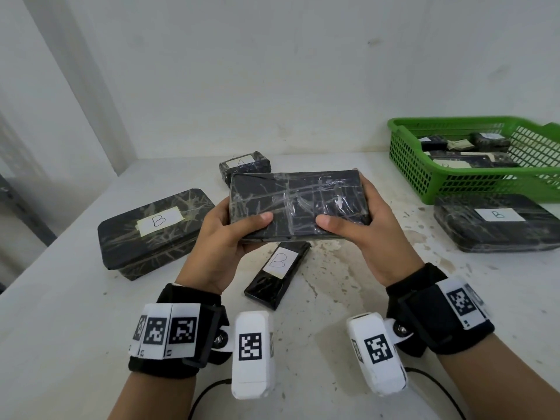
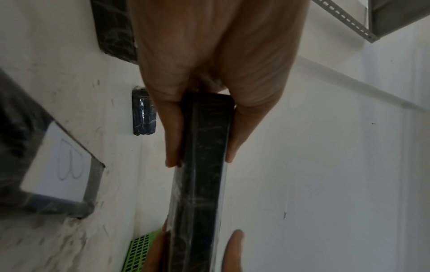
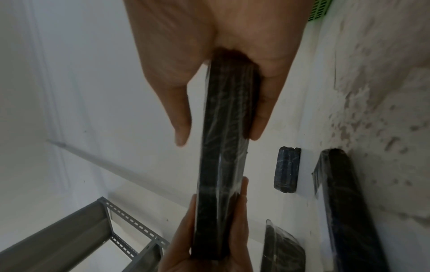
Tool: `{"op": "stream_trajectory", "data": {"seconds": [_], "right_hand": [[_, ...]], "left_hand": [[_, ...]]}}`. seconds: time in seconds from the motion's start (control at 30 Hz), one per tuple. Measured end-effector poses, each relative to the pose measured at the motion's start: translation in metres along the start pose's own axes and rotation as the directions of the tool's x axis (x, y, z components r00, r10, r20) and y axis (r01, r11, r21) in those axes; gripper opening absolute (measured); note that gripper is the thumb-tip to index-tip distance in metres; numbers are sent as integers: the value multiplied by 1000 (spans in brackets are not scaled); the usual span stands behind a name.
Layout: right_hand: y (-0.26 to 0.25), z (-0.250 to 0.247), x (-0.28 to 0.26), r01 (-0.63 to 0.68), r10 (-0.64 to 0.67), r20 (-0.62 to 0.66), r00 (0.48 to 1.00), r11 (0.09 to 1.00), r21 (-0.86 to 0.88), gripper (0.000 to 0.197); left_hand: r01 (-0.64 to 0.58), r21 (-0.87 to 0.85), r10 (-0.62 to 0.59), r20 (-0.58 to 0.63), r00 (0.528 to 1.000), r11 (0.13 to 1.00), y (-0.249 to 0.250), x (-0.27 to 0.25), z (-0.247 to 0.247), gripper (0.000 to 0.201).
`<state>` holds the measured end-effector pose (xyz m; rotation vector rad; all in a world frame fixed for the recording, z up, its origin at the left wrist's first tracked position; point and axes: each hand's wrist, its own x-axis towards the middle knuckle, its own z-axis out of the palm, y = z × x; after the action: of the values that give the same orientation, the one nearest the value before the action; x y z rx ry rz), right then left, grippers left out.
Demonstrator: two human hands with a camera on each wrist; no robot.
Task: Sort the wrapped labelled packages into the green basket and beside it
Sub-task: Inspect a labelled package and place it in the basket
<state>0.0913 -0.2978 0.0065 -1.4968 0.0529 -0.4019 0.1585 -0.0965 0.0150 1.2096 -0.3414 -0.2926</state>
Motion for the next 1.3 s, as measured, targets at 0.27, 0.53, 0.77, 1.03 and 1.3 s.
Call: {"op": "stream_trajectory", "data": {"seconds": [0.27, 0.53, 0.77, 1.03, 1.3], "right_hand": [[1, -2, 2, -27, 24, 51, 998, 997, 68, 97], [-1, -8, 5, -68, 38, 117, 992, 963, 262, 73], [3, -3, 5, -24, 20, 26, 999, 987, 160, 40], [-1, -3, 3, -27, 21, 60, 998, 994, 106, 52], [0, -5, 2, 127, -128, 11, 992, 990, 63, 49]], "left_hand": [[30, -28, -30, -10, 999, 999, 2, 0, -1, 44], [71, -69, -73, -35, 997, 995, 5, 1, -1, 28], [73, -10, -73, -51, 996, 997, 5, -1, 3, 27], [66, 61, -59, -106, 993, 996, 6, -2, 4, 31], [118, 105, -116, -23, 993, 987, 7, -4, 4, 71]]}}
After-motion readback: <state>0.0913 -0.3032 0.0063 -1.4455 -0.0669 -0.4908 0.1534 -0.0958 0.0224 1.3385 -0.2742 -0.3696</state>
